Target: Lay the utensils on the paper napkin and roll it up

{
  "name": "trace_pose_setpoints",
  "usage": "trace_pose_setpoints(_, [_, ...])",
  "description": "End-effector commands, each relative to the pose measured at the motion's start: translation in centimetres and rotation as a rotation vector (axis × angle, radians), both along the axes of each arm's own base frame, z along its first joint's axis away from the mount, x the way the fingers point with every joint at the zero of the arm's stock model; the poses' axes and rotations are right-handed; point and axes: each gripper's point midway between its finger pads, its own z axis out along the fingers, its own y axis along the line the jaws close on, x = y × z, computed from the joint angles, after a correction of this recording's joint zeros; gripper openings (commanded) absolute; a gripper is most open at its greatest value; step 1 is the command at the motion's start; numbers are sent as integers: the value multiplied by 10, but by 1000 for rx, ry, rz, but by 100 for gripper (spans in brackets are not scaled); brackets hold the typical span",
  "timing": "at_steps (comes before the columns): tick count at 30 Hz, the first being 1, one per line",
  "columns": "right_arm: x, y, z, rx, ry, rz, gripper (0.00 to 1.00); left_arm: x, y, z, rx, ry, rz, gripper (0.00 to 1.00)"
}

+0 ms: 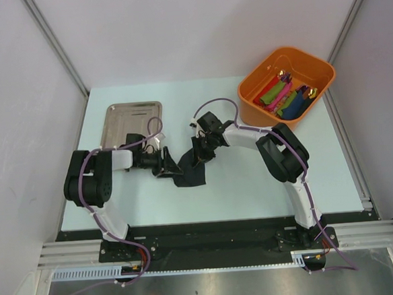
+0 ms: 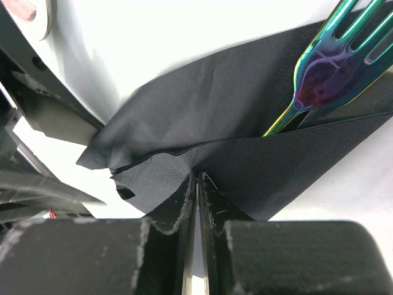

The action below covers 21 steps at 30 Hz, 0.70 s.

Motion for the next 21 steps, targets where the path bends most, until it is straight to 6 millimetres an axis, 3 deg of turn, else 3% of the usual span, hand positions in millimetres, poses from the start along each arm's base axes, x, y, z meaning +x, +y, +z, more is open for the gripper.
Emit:
trace_pose_setpoints(1, [-23, -19, -48, -128, 78, 7, 9, -6, 7, -4, 57, 9, 59, 63])
trace_pose_setpoints(7, [-23, -19, -49, -129, 77, 6, 9, -15, 1, -2, -22, 88, 123, 63])
trace_pose_setpoints(11, [-23, -20, -48, -129, 76, 8, 9, -34, -3, -7, -49, 165, 116, 59])
trace_pose_setpoints(15, [-22, -20, -48, -129, 75, 4, 9, -37, -7, -5, -57, 145, 95, 58])
trace_pose_setpoints(21, [-23, -20, -49, -131, 80, 5, 9, -41, -8, -5, -63, 159, 104, 66])
